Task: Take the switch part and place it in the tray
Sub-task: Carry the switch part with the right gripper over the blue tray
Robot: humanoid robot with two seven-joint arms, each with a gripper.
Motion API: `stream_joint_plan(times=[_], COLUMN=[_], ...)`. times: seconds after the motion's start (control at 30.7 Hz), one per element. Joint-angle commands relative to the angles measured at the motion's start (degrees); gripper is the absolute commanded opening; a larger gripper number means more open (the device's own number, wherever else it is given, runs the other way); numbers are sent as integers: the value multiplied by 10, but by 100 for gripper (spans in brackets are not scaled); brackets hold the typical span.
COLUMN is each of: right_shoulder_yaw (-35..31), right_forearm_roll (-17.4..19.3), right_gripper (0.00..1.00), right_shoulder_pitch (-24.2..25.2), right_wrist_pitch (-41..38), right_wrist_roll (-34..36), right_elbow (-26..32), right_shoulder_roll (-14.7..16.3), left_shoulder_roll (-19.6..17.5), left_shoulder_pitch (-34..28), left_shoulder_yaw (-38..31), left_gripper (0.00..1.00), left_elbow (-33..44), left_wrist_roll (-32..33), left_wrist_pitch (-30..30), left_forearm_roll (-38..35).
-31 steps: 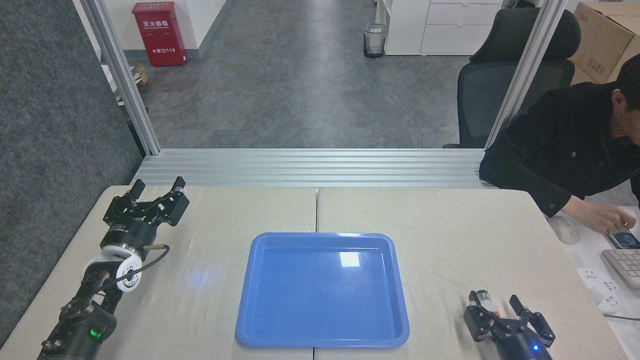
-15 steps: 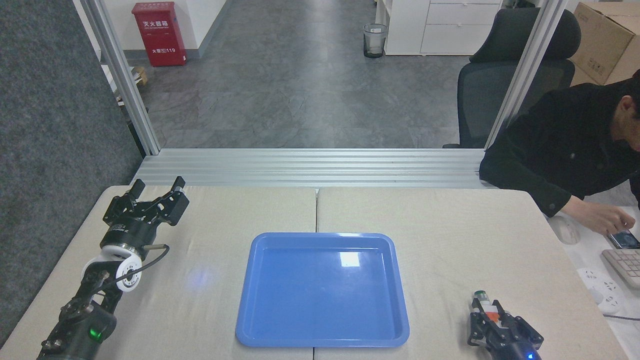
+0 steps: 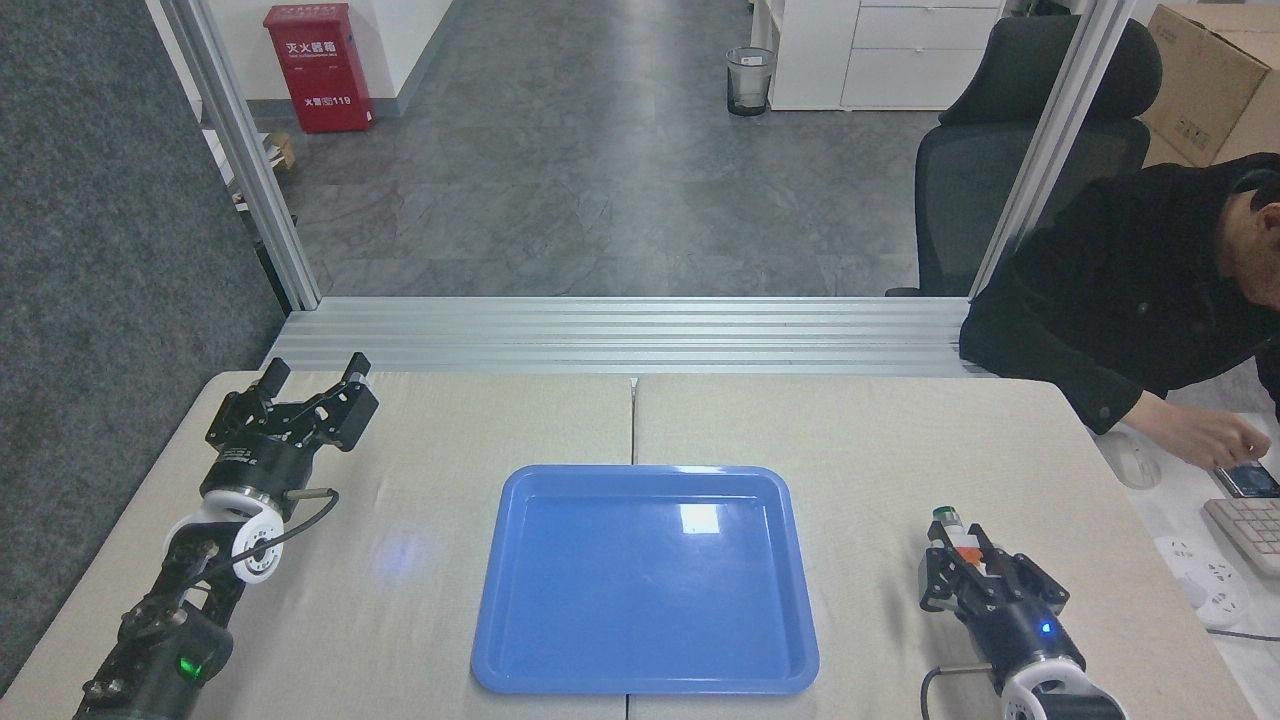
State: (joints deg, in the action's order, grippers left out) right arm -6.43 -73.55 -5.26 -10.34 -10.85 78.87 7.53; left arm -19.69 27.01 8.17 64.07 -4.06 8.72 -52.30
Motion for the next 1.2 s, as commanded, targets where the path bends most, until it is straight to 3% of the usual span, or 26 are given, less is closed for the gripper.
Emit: stream_joint_plan(times=[0.0,0.26,0.42,0.75,1.01,1.07,1.11,1.17], right_shoulder_yaw=[97,241,296,304,303,302,299,294], right_forearm_roll=[3,-14,-30,-53,-99,-99,-100,-100], right_gripper=[0,0,0,0,0,14,29,80], right_shoulder_pitch=[-112,-136,-122,-56,-53,-57,-59,-63], right_wrist_pitch=[5,3,1,-40,-50,-48,-47,-43], right_wrist_roll=[-21,-22,-22,-37,-39,-39,-38,-37], right_elbow=[30,25,8,-27,-50,-62,-70,-79], right_shoulder_roll=[-24,-74,-80,-79,-81,-87,-91,-95], left_shoulder_roll=[0,0,0,0,0,0,0,0], left_shoulder_pitch=[0,1,1,1,1,1,1,1], left_shoulder_yaw=[0,0,0,0,0,0,0,0], left_gripper=[100,100,100,100,100,100,100,100], left_elbow=[0,0,0,-1,-1,-1,-1,-1], left_wrist_roll=[0,0,0,0,0,0,0,0], left_wrist_pitch=[0,0,0,0,0,0,1,0], left_forearm_roll=[0,0,0,0,0,0,0,0])
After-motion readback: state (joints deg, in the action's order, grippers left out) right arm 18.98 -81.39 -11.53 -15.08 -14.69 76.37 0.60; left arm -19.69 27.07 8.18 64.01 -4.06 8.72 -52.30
